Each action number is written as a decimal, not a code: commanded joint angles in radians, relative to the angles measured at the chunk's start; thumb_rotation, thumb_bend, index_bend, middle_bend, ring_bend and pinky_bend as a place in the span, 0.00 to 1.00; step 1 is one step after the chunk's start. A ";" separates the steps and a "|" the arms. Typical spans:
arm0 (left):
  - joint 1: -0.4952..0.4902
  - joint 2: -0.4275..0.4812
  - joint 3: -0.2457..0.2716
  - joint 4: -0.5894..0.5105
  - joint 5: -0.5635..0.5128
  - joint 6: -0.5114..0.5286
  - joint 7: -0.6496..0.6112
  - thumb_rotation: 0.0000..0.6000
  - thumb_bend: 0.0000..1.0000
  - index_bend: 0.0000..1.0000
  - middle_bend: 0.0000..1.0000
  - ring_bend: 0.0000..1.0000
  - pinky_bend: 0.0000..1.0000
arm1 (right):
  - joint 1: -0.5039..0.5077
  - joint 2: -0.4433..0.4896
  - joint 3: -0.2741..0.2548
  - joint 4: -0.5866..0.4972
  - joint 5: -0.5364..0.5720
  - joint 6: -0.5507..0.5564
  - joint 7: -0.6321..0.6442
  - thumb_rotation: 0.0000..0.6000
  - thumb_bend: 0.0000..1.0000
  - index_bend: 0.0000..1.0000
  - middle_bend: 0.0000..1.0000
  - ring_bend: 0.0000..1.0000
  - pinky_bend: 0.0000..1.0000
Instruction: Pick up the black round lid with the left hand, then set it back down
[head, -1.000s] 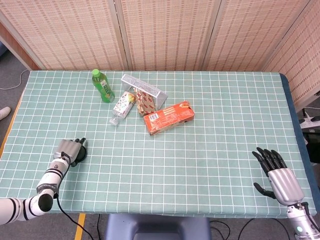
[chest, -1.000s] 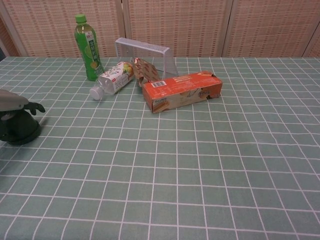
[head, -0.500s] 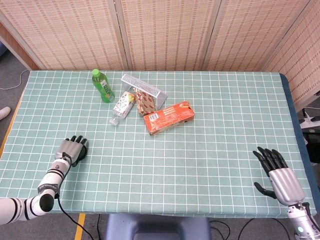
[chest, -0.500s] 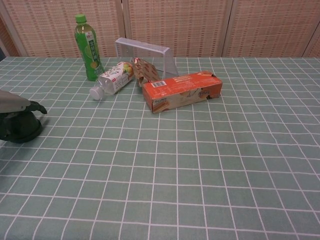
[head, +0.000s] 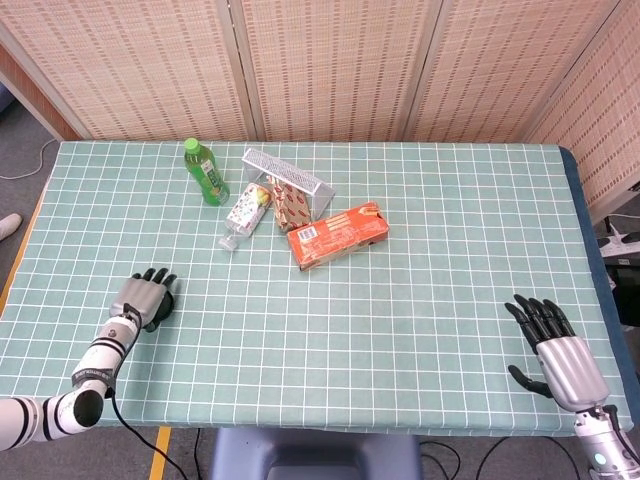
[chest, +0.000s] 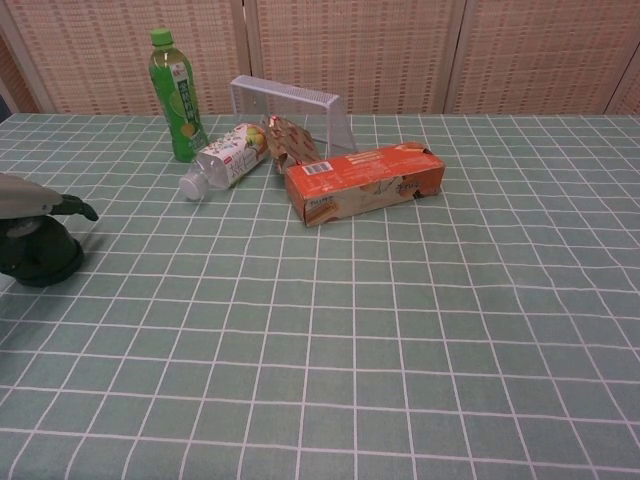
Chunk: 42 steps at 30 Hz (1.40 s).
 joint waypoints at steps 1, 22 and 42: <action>-0.006 0.006 0.005 -0.008 -0.011 0.002 0.012 1.00 0.37 0.00 0.00 0.00 0.18 | 0.001 -0.001 0.000 -0.001 0.002 -0.003 -0.002 1.00 0.18 0.00 0.00 0.00 0.00; 0.026 -0.003 0.012 -0.024 0.012 0.119 0.059 1.00 0.36 0.30 0.22 0.22 0.47 | 0.002 -0.002 -0.004 -0.007 -0.001 -0.006 -0.006 1.00 0.17 0.00 0.00 0.00 0.00; 0.066 0.055 -0.040 -0.080 0.053 0.132 0.002 1.00 0.36 0.47 0.39 0.37 0.57 | 0.001 0.000 -0.002 -0.008 0.003 -0.004 -0.010 1.00 0.17 0.00 0.00 0.00 0.00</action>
